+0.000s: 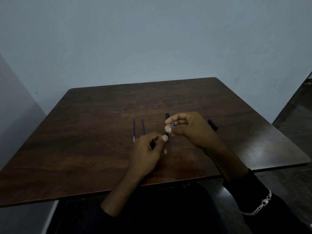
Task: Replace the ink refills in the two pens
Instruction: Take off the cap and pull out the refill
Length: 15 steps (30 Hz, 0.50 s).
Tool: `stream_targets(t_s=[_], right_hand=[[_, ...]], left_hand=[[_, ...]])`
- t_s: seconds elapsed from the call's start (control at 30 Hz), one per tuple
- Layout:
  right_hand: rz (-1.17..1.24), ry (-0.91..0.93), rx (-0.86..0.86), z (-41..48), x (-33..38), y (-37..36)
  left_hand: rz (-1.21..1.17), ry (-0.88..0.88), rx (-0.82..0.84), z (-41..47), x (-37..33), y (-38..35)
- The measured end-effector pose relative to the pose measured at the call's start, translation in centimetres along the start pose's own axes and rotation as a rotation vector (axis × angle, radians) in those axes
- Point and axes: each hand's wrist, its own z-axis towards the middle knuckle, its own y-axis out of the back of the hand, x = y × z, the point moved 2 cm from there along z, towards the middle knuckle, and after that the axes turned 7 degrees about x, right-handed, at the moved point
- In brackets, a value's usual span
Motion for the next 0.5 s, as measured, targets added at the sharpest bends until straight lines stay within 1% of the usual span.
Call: stream_targets(t_s=[0.1, 0.13, 0.27, 0.37, 0.5], right_hand=[[0.096, 0.028, 0.08, -0.2, 0.3, -0.1], [0.104, 0.017, 0.076, -0.3, 0.2, -0.2], [0.05, -0.081, -0.066, -0.6, -0.2, -0.8], [0.071, -0.049, -0.12, -0.7, -0.5, -1.1], [0.144, -0.012, -0.13, -0.7, -0.8, -0.7]], left_hand=[[-0.013, 0.009, -0.013, 0.0, -0.1, -0.1], [-0.017, 0.005, -0.016, 0.1, -0.1, -0.1], [-0.016, 0.001, -0.006, 0.0, -0.2, -0.3], [-0.011, -0.006, -0.009, -0.1, -0.3, -0.5], [-0.005, 0.004, -0.009, -0.1, -0.3, -0.5]])
